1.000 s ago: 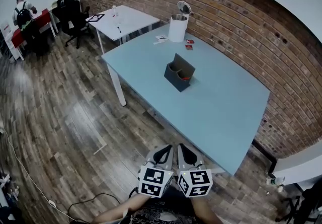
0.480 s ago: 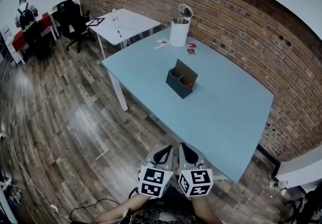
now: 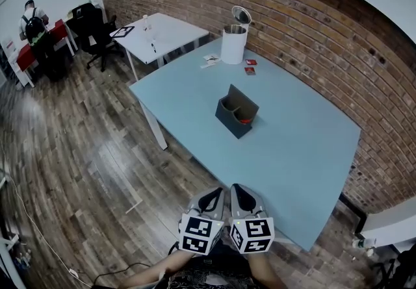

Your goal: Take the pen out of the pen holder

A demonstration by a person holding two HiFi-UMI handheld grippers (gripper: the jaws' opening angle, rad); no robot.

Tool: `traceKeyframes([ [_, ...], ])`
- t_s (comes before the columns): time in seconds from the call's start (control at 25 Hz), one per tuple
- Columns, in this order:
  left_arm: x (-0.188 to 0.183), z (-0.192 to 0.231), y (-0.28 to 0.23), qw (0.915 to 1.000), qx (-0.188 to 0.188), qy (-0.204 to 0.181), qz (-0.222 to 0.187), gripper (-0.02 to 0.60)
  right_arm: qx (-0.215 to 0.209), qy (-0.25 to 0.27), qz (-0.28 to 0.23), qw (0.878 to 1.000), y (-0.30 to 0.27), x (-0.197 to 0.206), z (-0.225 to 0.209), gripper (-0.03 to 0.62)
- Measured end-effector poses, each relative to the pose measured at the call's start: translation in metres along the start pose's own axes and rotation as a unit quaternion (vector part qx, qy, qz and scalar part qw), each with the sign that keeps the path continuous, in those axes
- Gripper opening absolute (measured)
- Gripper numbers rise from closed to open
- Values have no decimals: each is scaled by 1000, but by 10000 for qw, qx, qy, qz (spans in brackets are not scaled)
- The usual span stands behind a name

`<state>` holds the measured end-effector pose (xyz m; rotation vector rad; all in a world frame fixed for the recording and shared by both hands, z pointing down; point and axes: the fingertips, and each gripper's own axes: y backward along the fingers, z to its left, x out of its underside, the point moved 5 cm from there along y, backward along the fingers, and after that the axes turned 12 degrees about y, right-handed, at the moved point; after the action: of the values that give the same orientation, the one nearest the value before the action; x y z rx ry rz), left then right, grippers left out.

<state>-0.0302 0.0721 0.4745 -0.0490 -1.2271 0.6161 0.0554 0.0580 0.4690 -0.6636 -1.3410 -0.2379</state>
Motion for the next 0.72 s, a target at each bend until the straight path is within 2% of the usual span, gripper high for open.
traceKeyframes([
  [0.72, -34, 25, -89, 9998, 20, -15, 216, -6, 93, 33, 207, 9997, -76, -10, -63, 3],
])
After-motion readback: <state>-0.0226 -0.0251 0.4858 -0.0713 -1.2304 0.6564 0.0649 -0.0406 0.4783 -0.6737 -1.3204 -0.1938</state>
